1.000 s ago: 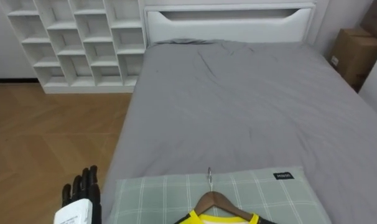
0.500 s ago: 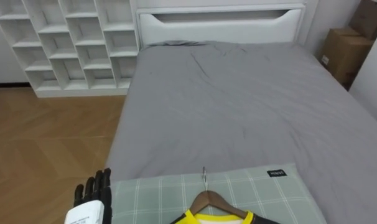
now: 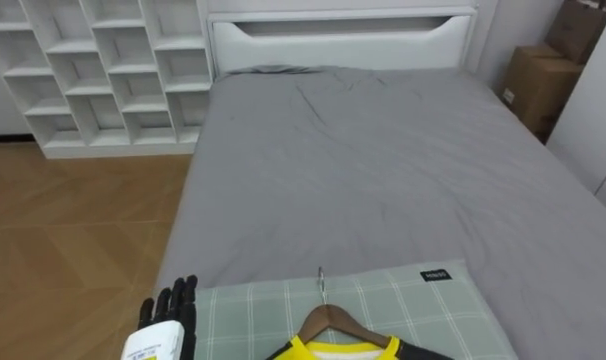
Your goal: Hang clothes
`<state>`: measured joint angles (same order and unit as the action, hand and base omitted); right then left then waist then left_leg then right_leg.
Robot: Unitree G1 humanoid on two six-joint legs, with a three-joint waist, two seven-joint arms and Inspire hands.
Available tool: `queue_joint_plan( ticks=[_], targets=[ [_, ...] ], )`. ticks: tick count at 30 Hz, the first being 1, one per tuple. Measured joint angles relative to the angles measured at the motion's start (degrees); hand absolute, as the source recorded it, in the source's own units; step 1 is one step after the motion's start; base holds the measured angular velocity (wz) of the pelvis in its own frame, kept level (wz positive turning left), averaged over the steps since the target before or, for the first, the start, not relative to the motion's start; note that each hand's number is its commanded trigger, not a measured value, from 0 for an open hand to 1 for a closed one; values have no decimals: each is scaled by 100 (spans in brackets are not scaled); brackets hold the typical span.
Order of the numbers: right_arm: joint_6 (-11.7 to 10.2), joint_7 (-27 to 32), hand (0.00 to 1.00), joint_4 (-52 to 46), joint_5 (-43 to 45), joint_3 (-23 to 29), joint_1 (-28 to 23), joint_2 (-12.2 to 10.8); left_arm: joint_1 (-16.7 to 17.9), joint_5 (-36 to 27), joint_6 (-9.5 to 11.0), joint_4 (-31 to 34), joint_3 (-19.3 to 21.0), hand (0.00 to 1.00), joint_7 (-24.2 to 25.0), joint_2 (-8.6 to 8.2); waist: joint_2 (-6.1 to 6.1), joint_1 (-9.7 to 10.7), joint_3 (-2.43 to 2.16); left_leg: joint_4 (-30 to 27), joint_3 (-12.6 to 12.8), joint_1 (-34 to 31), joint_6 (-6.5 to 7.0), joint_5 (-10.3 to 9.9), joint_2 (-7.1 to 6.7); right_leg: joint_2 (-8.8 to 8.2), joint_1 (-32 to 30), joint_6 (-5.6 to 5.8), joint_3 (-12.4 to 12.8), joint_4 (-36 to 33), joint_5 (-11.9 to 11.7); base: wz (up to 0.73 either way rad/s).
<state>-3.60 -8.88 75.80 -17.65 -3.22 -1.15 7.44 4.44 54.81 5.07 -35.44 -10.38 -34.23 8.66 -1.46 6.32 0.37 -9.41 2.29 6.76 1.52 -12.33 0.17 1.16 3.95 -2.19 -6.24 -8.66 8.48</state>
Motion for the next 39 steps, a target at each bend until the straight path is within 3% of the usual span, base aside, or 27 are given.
queue_joint_plan(
  ticks=[7,10,16,19,23,28,32,39],
  targets=[
    [1,5,0,-16,52,-2,10,19,-195,-4,-112,174,-11,0,147,-22,-51,12,-8,1,21,-2,0,0,4,-2,-6,-1,5,-6,-3,0],
    [3,10,0,-13,45,-9,52,18,-297,-11,-189,179,-44,0,232,-16,-83,127,3,2,20,-18,0,0,2,-6,-2,2,0,3,-5,0],
    [60,15,0,-8,56,-147,158,75,-780,-16,-265,306,-490,0,383,-3,-196,167,33,4,51,-13,0,0,0,-5,-19,11,30,1,-14,-2],
    [117,21,0,2,261,-230,253,117,-965,-19,-269,305,-700,0,518,70,-210,284,39,4,56,-12,0,0,0,-7,-18,11,22,3,-14,0],
    [167,60,0,44,382,-227,353,115,-1089,-15,-362,304,-849,0,822,126,-196,448,49,4,59,-16,0,0,2,-8,-24,11,19,4,-14,0],
    [186,95,0,47,384,-226,377,116,-1236,-20,-485,286,-859,0,1040,140,-143,502,76,5,60,-20,0,0,2,-9,-13,11,17,1,-14,0],
    [203,127,0,53,417,-229,389,114,-1239,-21,-535,253,-859,0,1199,145,-83,513,70,8,73,9,0,0,3,-5,-5,12,29,3,-14,0],
    [238,125,0,24,397,-223,344,111,-1202,-97,-621,-410,-838,0,1521,132,-22,447,45,20,94,25,0,0,8,1,-5,11,54,4,-14,-1]
  ],
)
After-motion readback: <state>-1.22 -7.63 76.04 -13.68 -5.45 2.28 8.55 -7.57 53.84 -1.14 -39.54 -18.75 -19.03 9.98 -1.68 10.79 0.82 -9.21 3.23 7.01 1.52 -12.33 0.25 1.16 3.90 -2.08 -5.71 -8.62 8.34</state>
